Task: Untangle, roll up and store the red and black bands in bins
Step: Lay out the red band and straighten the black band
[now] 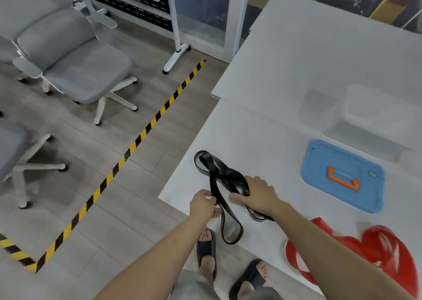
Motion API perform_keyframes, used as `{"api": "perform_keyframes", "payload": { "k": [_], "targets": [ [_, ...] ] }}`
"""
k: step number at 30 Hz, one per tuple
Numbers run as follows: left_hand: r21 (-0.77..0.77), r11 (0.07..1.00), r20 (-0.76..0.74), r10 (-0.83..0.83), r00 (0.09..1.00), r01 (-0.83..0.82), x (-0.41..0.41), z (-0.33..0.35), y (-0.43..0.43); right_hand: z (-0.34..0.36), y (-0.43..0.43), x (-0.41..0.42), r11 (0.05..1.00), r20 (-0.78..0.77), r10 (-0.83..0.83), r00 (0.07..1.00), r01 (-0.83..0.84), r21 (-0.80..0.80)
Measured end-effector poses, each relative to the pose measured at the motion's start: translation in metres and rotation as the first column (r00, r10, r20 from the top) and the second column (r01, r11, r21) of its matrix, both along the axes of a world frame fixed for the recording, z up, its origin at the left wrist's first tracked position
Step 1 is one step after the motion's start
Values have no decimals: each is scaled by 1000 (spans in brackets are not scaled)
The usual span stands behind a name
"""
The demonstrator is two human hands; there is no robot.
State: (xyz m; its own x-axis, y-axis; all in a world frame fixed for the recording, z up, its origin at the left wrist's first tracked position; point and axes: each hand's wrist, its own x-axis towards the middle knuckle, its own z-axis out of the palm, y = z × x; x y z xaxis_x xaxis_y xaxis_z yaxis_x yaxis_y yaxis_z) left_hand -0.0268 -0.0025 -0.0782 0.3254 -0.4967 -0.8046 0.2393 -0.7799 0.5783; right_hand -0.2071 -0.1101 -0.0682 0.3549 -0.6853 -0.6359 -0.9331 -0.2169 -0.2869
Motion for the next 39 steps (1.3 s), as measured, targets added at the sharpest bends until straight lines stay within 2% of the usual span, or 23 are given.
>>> {"api": "perform_keyframes", "payload": {
  "k": [2, 4, 6, 9, 14, 16, 19, 26, 29, 31, 35, 39],
  "targets": [
    [-30, 997, -108, 64, 992, -67, -4, 2, -8, 4, 13, 2, 999, -9, 18, 1000, -17, 49],
    [-67, 995, -169, 57, 984, -69, -5, 6, -13, 5, 25, 4, 997, -46, 77, 996, -76, 33],
    [-82, 996, -185, 12, 983, -28, -3, 11, -15, 1, 36, 7, 993, -82, 117, 990, -119, -16],
    [-76, 995, -173, -74, 982, 61, 5, 15, -14, -6, 47, 16, 995, -106, 24, 994, -34, -94],
    [-78, 957, -58, -285, 957, 281, 17, 9, -9, -10, 50, 38, 986, -93, -139, 986, 129, -106],
    [-63, 918, 51, -390, 920, 392, 19, 7, -8, -9, 47, 45, 976, -85, -201, 976, 192, -103],
    [-16, 881, 249, -455, 855, 473, 24, 7, -2, -9, 45, 45, 972, -104, -195, 975, 177, -156],
    [-6, 912, 300, -390, 870, 410, 40, 2, 16, -7, 46, 40, 957, -103, -43, 994, 11, -289],
    [-17, 923, 296, -364, 883, 386, 42, 2, 19, -5, 47, 46, 956, -72, 6, 997, -26, -291],
    [-23, 926, 301, -353, 886, 377, 43, 2, 21, -8, 52, 50, 962, -5, -18, 1000, 16, -274],
    [-18, 936, 305, -330, 893, 352, 45, 1, 25, -8, 55, 61, 948, 169, -240, 956, 268, -170],
    [-8, 944, 306, -311, 900, 329, 49, -2, 31, -12, 54, 69, 939, 144, -236, 961, 264, -219]
  ]
}}
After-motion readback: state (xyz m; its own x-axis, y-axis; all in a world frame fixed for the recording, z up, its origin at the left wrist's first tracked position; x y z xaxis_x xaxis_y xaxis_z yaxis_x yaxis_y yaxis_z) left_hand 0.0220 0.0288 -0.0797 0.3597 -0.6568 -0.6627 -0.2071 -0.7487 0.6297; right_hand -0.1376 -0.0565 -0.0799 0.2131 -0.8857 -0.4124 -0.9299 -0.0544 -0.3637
